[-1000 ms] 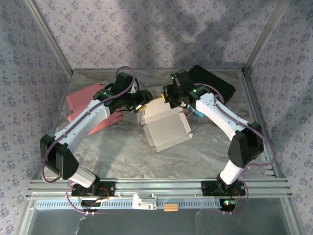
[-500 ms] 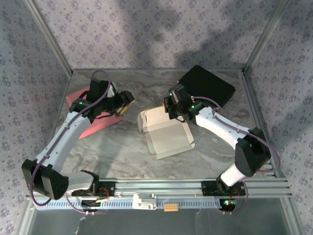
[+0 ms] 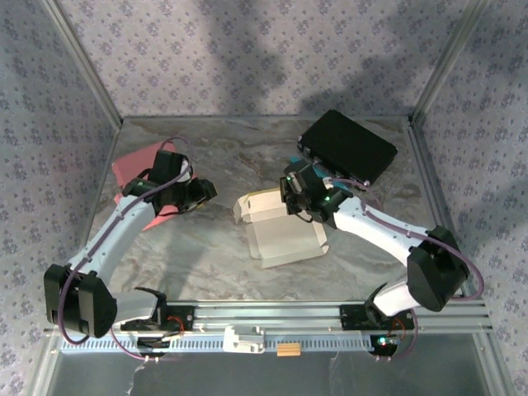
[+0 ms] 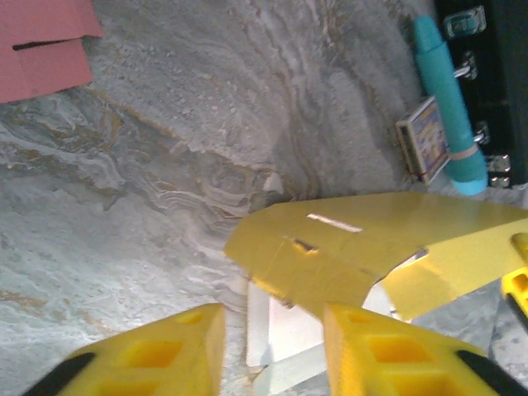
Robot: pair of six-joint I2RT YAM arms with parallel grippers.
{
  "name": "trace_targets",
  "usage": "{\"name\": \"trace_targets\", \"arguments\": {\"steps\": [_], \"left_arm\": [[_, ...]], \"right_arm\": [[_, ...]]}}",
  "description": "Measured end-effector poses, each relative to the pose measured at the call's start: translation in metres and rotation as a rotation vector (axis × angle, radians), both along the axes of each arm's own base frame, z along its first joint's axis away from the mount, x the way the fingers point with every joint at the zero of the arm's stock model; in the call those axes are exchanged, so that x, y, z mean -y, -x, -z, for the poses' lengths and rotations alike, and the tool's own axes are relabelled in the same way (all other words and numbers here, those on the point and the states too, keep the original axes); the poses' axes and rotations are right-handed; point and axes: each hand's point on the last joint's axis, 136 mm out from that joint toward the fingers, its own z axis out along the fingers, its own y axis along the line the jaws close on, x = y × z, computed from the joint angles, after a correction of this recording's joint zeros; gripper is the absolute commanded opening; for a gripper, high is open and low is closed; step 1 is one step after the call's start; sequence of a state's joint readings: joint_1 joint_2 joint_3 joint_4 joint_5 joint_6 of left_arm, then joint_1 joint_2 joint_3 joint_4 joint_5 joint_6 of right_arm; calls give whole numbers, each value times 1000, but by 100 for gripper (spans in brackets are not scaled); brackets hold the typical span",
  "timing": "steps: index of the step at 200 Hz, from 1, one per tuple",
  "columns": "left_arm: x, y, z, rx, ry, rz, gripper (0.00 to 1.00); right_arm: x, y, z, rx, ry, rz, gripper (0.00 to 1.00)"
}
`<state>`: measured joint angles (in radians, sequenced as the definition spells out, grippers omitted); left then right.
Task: Fold the paper box
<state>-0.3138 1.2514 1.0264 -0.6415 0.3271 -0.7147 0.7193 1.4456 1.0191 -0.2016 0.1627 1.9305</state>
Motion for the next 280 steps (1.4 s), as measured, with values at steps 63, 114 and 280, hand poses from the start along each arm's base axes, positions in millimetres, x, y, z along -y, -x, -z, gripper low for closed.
{"name": "trace_targets", "arguments": {"steps": [63,114,280], "left_arm": [[1,-1,47,32,-75,123,20],[13,-13,70,122,-113,231,21],[96,8,93,428,-144,649,34]], "right_arm": [[5,-9,8,58,-10,3,0],[11,-13,14,64,-6,-14,0],[13,-13,20,77,-2,-34,0]]}}
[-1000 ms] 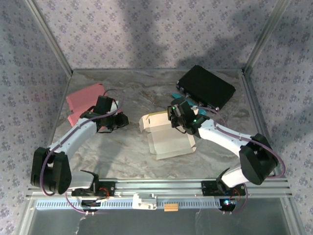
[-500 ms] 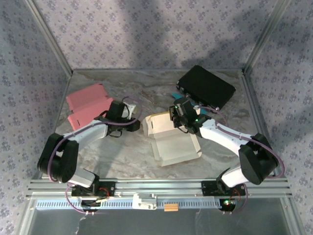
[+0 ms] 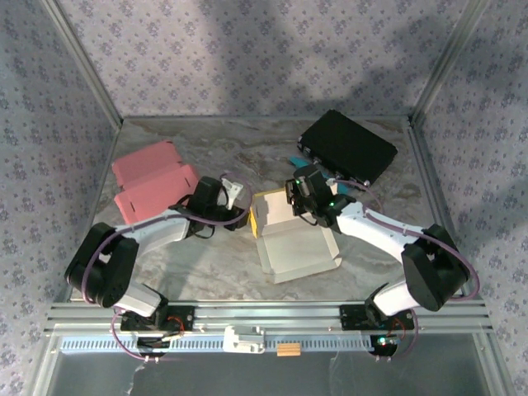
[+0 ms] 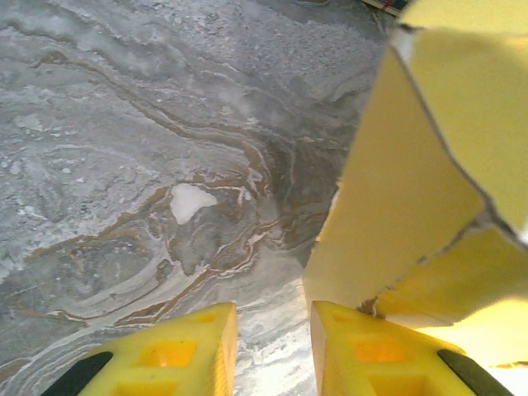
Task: Fold the paper box
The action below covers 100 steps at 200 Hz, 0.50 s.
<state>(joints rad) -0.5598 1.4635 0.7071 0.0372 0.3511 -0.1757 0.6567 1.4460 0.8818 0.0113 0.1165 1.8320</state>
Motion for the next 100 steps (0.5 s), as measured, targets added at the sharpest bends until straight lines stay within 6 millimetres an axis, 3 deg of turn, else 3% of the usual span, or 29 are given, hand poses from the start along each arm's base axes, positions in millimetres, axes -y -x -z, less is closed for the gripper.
{"name": "trace_targets", "arguments": {"steps": [100], "left_arm": [[18,13,-5,48,-1,21,40]], "right_arm": [[-3,1,-1,83,-36,-22,0]]}}
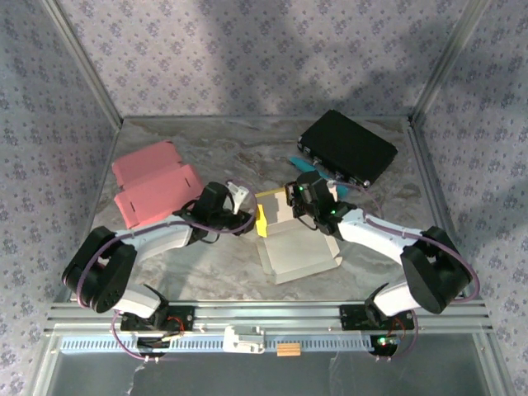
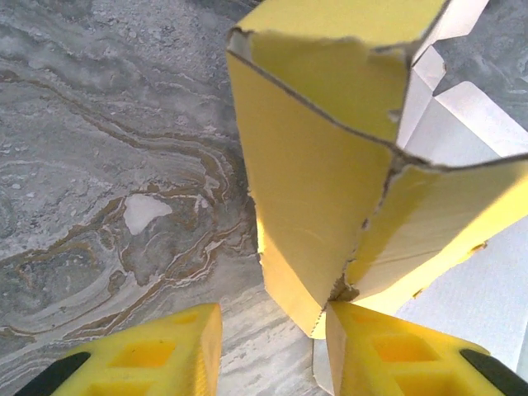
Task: Fold the paper box
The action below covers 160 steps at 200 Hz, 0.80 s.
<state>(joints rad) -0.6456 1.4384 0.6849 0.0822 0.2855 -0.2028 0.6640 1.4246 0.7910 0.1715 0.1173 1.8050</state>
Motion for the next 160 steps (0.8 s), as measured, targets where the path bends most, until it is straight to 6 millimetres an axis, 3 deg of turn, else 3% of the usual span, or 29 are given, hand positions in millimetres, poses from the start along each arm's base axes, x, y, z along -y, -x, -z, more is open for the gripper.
{"name": "trace_targets", "arguments": {"steps": [160], "left_arm": [[17,2,-2,33,57,-64,45]], "right_arm": [[1,3,3,72,-26,-8,0]]}}
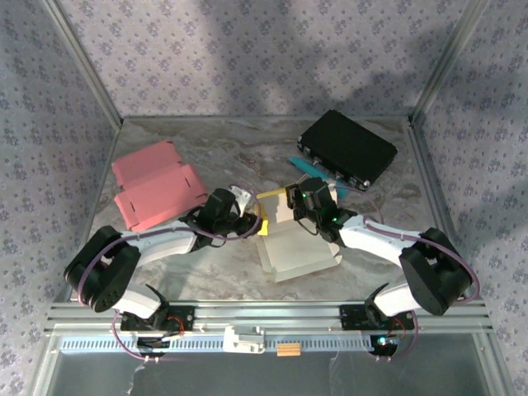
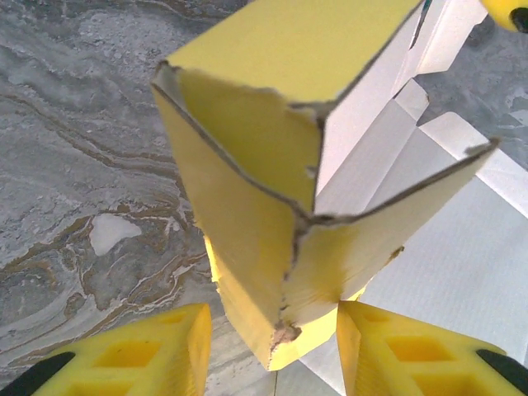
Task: Fold the paper box
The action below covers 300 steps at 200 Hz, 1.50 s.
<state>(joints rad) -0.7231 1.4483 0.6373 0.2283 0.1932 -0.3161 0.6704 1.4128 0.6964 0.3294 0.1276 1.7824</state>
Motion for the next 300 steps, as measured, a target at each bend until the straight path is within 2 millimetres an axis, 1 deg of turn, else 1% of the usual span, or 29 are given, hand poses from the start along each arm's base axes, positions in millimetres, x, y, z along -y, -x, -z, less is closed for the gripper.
{"name": "trace_targets", "arguments": {"steps": [22,45,63,102,177,215,237,273,300], "left_arm": [[0,0,1,4,-3,-8,44],[-1,-3,5,0,-12,-21,38],[-1,-2,9,-7,-19,-23,36],[2,1,12,4,-39,-31,34],[3,3,14,46,-109,-129,26],[6,-1,14,57,-158,-177,19],[7,-4,14,67,-195,-214,14],[6,-8,15,77,-238,-276,10],[5,-11,14,80,-250,-309,3]], "right_arm": [[-1,2,1,21,-4,-9,0],[-3,4,1,42,-9,-21,0],[-4,6,2,58,-15,-28,0],[-1,10,1,123,-21,-39,0],[4,21,2,249,-45,-71,0],[4,22,1,267,-38,-63,0],[5,21,2,273,-30,-50,0],[6,19,2,278,-27,-36,0],[6,19,2,280,-28,-34,0]]}}
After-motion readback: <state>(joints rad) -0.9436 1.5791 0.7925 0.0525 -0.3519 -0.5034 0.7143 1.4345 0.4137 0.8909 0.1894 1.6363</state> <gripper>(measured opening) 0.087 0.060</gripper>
